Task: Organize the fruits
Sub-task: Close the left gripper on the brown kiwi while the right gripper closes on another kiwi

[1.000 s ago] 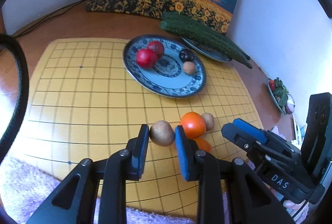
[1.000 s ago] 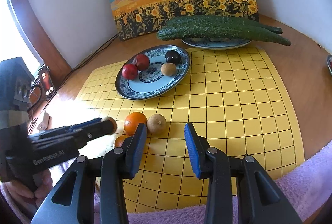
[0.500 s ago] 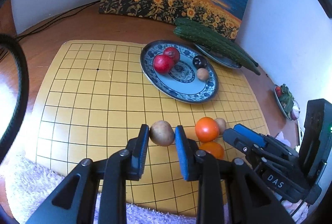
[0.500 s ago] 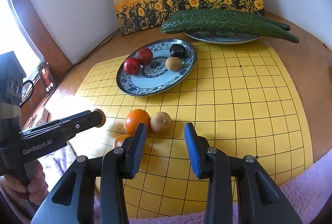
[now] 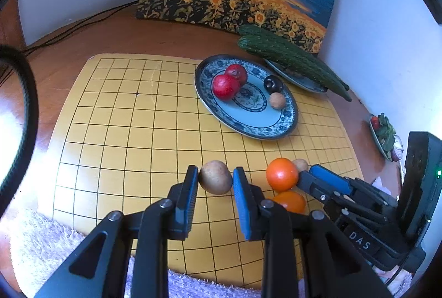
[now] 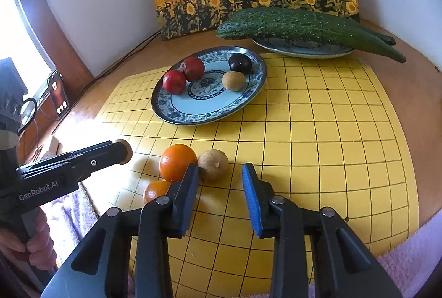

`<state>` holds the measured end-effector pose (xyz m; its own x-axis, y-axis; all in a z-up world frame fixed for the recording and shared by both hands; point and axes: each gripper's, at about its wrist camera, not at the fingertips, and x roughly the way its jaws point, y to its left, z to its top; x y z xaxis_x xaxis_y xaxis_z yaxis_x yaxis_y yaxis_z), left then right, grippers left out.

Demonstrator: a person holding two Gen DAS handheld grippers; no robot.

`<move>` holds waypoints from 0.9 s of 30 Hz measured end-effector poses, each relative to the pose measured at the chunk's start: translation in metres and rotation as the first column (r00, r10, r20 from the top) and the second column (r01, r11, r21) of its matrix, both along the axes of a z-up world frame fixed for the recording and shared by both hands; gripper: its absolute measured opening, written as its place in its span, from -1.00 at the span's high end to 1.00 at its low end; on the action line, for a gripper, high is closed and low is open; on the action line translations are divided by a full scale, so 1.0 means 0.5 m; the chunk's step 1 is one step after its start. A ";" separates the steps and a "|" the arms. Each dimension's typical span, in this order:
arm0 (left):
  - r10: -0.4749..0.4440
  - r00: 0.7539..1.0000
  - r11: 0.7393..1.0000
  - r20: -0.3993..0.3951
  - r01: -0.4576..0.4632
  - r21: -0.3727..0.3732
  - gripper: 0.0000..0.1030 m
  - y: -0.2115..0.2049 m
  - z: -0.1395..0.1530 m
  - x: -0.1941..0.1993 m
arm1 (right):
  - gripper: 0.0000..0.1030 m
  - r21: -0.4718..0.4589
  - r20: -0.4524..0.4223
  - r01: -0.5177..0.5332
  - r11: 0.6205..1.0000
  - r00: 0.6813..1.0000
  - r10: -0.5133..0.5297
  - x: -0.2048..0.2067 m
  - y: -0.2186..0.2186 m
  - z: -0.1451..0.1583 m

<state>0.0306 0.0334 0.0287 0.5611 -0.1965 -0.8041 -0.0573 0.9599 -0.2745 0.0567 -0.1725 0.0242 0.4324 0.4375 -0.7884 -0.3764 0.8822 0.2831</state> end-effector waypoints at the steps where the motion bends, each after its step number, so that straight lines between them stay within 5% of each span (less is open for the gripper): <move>1: 0.000 1.000 1.000 0.000 0.000 0.000 0.47 0.000 0.000 0.000 | 0.34 -0.003 0.003 -0.003 1.000 1.000 0.003 0.000 0.002 0.000; 27: -0.011 1.000 1.000 0.019 0.011 0.007 0.47 -0.005 0.015 0.010 | 0.58 0.011 0.033 -0.041 0.999 0.999 0.040 -0.010 0.007 0.012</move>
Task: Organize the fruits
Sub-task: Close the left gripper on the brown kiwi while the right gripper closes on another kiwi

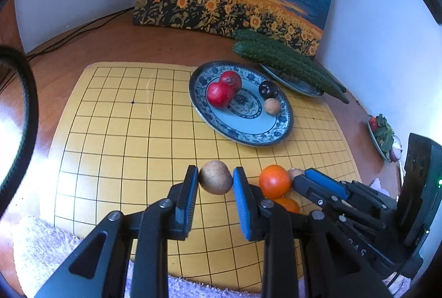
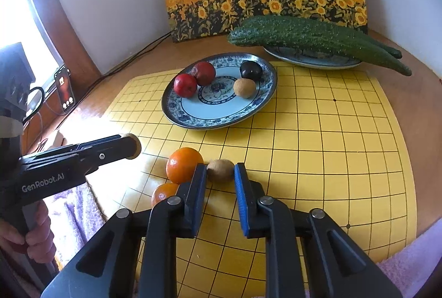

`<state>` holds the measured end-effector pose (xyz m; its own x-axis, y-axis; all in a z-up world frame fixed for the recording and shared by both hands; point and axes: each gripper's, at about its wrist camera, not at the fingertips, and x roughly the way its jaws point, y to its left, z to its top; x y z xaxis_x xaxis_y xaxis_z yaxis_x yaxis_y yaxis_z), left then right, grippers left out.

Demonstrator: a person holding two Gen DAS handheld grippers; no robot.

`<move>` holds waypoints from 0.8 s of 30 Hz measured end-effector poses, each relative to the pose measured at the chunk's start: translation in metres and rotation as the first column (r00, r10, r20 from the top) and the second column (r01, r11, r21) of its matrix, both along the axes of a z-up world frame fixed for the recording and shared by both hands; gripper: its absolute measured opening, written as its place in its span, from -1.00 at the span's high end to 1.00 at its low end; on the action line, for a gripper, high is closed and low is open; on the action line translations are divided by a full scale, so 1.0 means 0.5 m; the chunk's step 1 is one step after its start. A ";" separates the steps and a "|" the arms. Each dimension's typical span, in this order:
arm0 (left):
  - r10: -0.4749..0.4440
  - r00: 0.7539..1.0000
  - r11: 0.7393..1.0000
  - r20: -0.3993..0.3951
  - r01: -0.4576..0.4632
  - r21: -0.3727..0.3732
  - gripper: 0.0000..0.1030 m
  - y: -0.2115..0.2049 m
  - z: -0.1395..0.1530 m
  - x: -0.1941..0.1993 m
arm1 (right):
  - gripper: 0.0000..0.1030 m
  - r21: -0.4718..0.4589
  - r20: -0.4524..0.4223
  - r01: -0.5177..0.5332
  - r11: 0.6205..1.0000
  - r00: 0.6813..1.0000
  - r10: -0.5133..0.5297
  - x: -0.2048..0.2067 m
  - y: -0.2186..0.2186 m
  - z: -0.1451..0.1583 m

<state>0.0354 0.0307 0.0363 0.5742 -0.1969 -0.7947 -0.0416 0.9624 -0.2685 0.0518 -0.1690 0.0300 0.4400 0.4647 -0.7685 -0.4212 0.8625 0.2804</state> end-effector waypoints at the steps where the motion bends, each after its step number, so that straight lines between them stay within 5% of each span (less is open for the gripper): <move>1: -0.002 1.000 1.000 0.001 0.002 0.000 0.47 -0.001 0.002 0.001 | 0.58 0.000 0.001 -0.001 1.000 1.000 0.001 0.000 0.000 0.001; 24: -0.008 1.000 1.000 -0.009 0.008 -0.002 0.47 0.000 -0.003 0.010 | 0.48 -0.029 -0.027 -0.001 1.000 1.000 0.000 0.006 0.009 -0.016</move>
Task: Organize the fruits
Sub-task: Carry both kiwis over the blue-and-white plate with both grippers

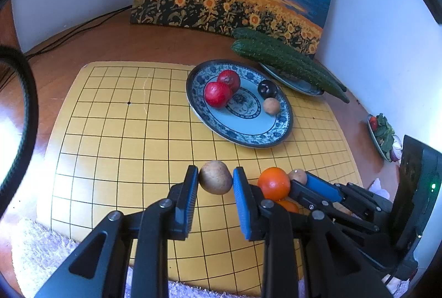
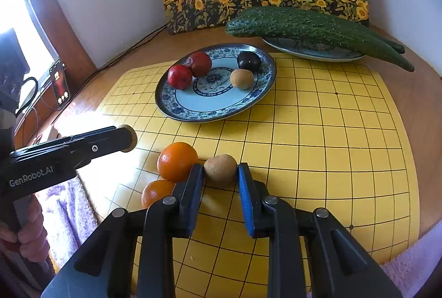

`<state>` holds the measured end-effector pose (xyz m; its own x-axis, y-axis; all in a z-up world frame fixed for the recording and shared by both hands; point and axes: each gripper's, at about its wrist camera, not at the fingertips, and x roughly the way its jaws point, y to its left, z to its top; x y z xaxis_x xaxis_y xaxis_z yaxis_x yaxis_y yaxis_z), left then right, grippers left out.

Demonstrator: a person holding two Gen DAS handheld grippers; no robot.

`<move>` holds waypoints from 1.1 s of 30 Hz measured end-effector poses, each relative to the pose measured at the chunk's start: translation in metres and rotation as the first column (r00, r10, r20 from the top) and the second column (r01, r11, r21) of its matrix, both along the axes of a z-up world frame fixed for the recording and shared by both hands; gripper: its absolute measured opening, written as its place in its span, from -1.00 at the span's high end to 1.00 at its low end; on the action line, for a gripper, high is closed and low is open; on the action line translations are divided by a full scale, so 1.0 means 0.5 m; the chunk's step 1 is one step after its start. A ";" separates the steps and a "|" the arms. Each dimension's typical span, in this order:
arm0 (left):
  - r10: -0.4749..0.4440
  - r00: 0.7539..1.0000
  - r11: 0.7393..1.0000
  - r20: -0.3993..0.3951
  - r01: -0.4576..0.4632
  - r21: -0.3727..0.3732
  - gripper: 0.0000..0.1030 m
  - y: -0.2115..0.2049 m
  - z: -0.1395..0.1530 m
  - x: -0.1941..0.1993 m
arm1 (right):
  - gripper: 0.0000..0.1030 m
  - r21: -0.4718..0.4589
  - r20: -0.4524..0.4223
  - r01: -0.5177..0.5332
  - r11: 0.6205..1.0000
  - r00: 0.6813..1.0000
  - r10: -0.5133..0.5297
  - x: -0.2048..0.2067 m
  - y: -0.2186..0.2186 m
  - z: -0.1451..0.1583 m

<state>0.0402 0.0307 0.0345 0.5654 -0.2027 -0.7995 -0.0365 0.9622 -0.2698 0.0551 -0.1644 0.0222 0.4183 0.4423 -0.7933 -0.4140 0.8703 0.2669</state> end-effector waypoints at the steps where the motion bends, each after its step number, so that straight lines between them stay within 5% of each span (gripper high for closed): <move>1: -0.002 1.000 1.000 0.001 0.002 0.003 0.47 -0.001 0.001 0.003 | 0.48 0.000 0.000 -0.001 1.000 1.000 0.001 0.001 0.000 0.000; 17: -0.035 0.999 0.999 0.030 0.034 0.042 0.47 -0.031 0.025 0.078 | 0.48 -0.078 0.062 -0.017 0.997 0.998 0.022 0.062 0.003 0.051; 33: -0.005 1.000 0.995 0.016 0.003 0.095 0.47 -0.049 -0.015 0.144 | 0.48 -0.108 0.076 0.006 0.994 0.997 0.002 0.148 -0.003 0.040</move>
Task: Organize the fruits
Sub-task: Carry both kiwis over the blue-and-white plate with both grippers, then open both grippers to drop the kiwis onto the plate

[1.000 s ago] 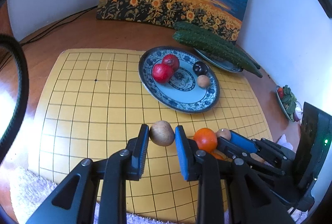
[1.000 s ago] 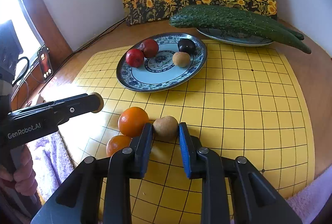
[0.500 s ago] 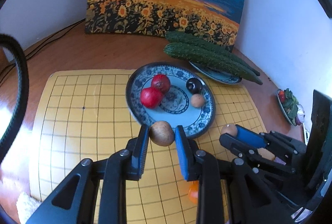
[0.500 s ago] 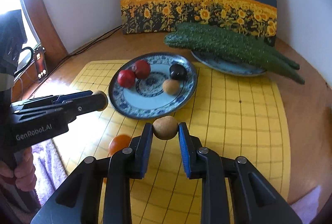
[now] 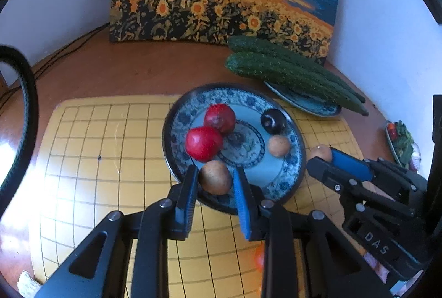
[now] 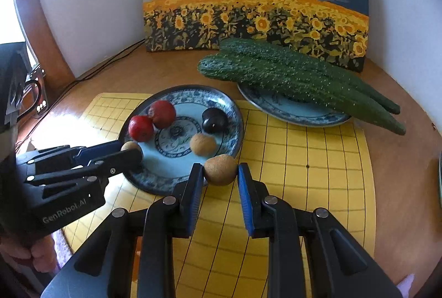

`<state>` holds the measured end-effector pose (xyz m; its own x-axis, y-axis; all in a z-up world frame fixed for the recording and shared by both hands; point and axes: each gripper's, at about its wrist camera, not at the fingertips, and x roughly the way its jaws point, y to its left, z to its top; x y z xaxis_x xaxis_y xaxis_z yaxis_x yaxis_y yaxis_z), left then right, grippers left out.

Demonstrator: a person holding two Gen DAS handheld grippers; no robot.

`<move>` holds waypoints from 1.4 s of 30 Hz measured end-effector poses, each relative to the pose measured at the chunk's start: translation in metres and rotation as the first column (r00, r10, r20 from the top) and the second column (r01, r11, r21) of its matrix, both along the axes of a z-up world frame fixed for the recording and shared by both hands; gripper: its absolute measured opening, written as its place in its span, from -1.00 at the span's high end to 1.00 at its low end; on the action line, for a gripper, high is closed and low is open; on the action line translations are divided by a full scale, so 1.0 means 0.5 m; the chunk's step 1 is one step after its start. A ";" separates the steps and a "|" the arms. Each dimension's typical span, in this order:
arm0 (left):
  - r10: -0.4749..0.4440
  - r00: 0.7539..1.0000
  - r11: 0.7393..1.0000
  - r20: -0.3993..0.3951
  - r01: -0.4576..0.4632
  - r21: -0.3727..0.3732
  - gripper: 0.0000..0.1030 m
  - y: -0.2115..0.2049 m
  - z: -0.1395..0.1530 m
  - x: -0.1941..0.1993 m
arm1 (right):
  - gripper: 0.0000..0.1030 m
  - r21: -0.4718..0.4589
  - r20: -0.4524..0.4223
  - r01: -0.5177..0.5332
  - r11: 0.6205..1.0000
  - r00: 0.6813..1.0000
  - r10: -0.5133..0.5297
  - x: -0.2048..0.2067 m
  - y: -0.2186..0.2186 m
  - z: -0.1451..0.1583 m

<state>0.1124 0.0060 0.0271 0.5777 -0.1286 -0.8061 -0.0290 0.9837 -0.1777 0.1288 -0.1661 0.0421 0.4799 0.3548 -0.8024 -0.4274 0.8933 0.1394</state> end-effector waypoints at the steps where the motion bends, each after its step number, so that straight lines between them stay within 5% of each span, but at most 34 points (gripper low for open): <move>1: 0.000 1.000 1.000 0.005 0.000 0.011 0.47 -0.001 0.001 0.003 | 0.48 0.001 0.001 0.001 1.000 1.000 -0.001 0.003 0.001 0.000; 29: -0.002 0.999 1.000 0.032 0.001 0.010 0.46 0.009 -0.013 0.027 | 0.48 0.055 -0.008 0.024 0.998 1.000 -0.023 0.062 0.020 -0.017; 42: -0.004 1.000 0.999 0.000 0.004 -0.046 0.36 0.015 0.001 0.005 | 0.24 0.068 -0.018 0.053 0.996 0.998 -0.052 0.047 0.007 -0.016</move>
